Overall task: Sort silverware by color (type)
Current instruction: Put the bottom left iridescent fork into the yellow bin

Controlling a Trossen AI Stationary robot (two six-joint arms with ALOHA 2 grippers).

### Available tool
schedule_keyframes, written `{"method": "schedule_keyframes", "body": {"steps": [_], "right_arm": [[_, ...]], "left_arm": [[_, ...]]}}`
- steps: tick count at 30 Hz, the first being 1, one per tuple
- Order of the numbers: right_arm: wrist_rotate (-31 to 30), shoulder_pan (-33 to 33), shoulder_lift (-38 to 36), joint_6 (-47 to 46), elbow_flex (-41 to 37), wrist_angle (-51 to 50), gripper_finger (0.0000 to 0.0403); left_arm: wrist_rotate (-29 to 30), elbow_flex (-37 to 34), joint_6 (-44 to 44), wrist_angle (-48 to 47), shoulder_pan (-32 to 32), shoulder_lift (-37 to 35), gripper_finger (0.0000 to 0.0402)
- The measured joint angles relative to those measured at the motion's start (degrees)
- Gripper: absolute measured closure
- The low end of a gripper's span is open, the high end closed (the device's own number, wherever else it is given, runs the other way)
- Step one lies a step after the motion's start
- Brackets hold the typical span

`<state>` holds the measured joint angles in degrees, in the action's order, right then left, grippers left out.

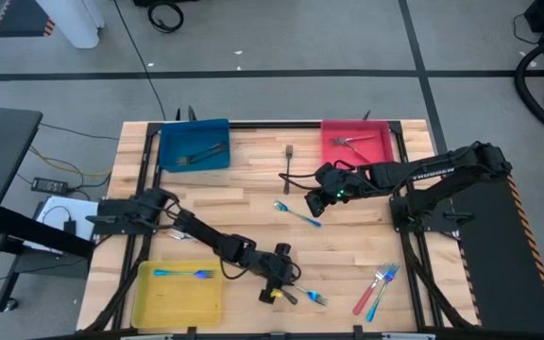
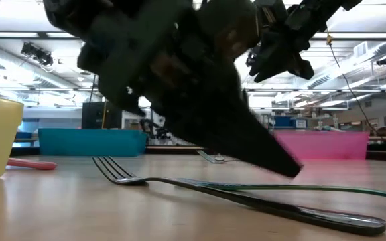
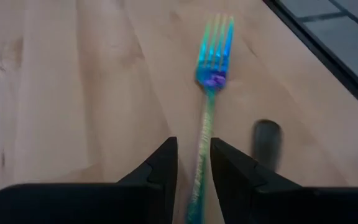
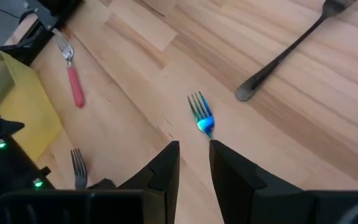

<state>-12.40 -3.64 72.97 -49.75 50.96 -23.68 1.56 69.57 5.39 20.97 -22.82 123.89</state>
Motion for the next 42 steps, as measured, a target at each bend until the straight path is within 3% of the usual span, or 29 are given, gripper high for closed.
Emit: {"method": "schedule_keyframes", "body": {"steps": [7, 16, 42], "right_arm": [[0.0, 0.0, 0.0, 0.19, 0.0, 0.04, 0.0307], [0.0, 0.0, 0.0, 0.0, -0.02, 0.04, 0.0307], [0.02, -1.35, 0.0, 0.22, -0.04, 0.91, 0.0307]], "left_arm": [[-4.3, -0.1, 1.51, 1.86, 0.88, 0.73, 0.0306], [-5.27, -0.08, 1.4, 2.2, -0.02, 0.88, 0.0306], [-3.45, -0.12, -2.16, 10.23, 0.45, 5.12, 0.031]]}}
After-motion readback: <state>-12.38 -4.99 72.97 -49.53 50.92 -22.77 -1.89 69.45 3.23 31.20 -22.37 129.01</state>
